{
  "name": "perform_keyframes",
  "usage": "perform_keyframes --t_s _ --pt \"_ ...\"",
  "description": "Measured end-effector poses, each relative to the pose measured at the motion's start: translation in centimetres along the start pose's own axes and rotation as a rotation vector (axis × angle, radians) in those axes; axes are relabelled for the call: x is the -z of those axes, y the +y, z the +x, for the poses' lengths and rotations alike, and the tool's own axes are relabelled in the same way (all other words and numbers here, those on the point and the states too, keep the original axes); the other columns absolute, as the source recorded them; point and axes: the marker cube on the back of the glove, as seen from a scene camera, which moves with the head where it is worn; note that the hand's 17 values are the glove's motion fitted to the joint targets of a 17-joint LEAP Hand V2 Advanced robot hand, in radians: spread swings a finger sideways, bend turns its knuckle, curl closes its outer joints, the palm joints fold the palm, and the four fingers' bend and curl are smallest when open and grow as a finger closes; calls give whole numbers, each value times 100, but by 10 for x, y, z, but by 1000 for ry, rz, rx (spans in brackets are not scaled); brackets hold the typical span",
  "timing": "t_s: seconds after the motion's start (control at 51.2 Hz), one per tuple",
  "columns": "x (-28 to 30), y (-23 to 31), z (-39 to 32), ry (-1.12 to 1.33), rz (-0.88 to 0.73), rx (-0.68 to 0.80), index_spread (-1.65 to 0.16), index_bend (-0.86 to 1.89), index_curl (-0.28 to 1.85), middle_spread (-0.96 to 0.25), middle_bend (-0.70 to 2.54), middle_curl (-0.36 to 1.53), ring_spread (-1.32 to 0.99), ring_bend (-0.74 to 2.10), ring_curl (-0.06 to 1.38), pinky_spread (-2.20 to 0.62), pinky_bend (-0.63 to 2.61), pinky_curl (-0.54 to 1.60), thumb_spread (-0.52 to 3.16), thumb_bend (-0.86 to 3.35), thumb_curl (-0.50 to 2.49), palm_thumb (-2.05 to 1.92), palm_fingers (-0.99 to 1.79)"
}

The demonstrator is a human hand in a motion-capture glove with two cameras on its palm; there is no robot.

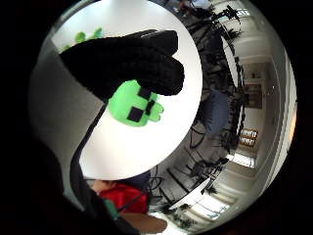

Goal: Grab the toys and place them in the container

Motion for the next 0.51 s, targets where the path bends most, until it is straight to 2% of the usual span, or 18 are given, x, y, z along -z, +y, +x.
perform_keyframes --t_s 0.195,0.507 --pt "-44 5 71 44 -64 -96 -39 13 39 -12 15 30 -6 15 30 10 134 35 110 -5 45 -4 -19" --pt "-94 2 97 22 -137 -121 -39 12 32 -10 11 25 -6 27 31 10 132 34 105 -4 37 -2 -15"
